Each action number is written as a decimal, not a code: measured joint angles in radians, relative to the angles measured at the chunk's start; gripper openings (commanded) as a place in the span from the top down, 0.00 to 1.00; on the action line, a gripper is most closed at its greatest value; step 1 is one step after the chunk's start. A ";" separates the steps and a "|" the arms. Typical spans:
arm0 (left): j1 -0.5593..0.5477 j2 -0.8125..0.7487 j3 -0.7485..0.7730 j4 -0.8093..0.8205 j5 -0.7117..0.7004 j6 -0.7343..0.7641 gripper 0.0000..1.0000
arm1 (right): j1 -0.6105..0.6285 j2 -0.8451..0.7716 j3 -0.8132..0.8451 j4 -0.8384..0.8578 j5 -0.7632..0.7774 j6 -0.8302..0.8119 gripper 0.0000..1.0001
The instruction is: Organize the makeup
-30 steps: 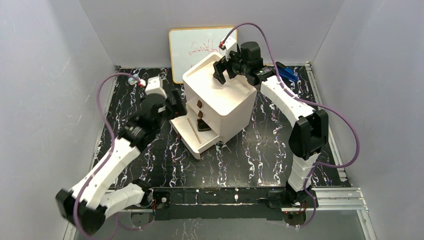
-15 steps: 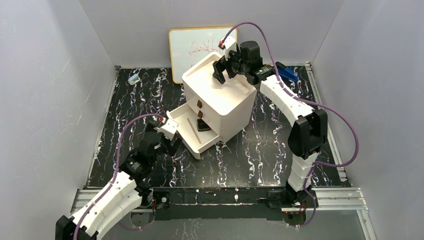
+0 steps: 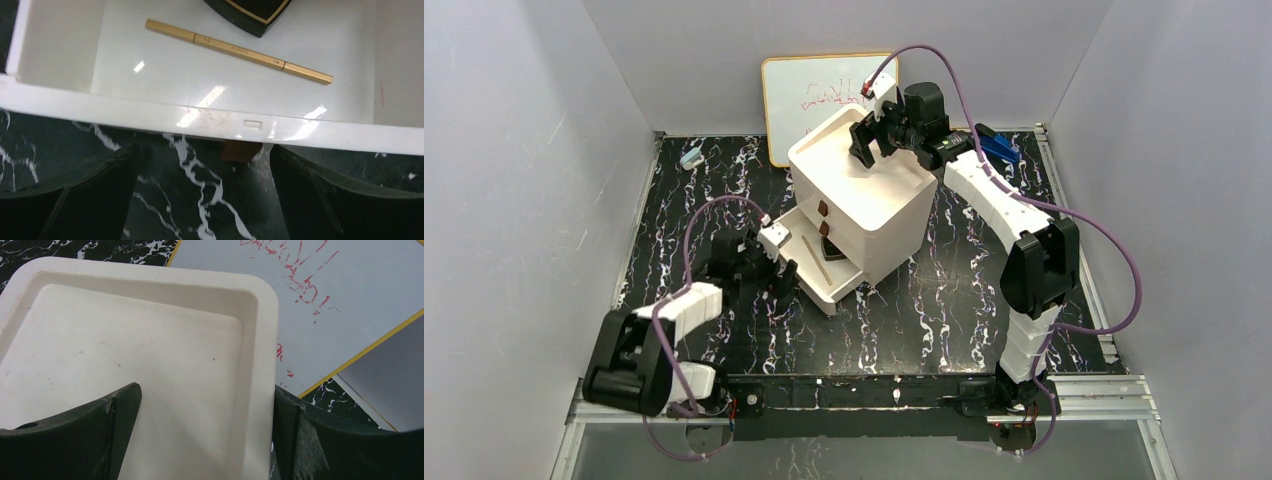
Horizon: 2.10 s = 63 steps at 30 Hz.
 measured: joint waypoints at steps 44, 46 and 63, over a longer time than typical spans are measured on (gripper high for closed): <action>-0.224 1.044 0.907 0.648 0.325 -0.373 0.02 | -0.275 0.059 0.134 -0.072 0.156 0.083 0.00; -0.226 0.989 0.874 0.658 0.333 -0.367 0.02 | -0.276 0.062 0.145 -0.082 0.169 0.092 0.00; -0.056 0.532 1.210 0.308 0.040 -0.346 0.01 | -0.320 -0.015 0.121 -0.060 0.459 0.119 0.00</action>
